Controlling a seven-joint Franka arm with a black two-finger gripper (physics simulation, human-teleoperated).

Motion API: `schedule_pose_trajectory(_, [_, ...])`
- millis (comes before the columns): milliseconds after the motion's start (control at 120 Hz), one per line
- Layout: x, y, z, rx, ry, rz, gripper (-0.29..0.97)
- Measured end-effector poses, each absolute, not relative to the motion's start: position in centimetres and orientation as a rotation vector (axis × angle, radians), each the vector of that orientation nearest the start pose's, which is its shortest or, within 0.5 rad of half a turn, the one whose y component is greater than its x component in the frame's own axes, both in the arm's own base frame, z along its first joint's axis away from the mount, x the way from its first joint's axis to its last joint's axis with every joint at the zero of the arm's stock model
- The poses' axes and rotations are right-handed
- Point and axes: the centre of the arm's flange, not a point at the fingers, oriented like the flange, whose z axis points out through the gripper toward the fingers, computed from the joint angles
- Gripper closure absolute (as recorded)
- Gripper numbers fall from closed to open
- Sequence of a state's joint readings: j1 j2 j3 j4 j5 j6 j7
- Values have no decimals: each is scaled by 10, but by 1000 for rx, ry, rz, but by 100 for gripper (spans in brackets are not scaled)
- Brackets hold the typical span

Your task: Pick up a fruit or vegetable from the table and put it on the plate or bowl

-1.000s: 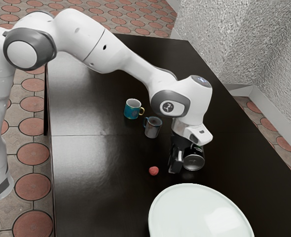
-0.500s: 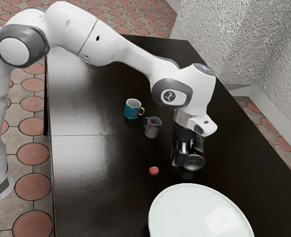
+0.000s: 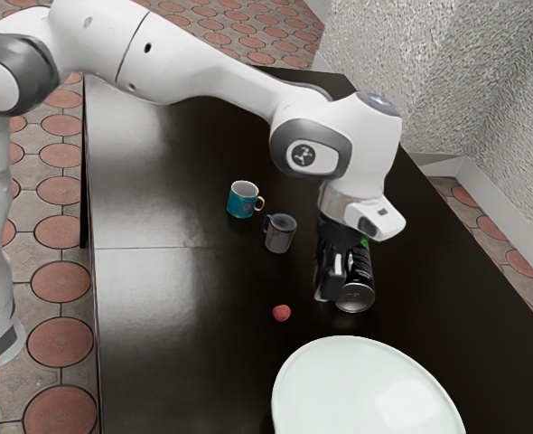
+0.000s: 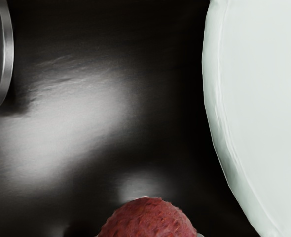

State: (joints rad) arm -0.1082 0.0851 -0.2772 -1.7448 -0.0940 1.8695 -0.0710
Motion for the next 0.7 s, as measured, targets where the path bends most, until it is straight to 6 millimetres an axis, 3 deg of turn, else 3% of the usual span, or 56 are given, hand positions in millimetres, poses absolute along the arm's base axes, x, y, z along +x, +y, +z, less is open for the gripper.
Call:
schedule_pose_trajectory(325, [530,-275,558,-3235,554,-91,55])
schedule_pose_trajectory(600, [501,-335,565,-3236,683,-101,55])
schedule_pose_trajectory(700, [497,-347,561,-3242,696,-105,55])
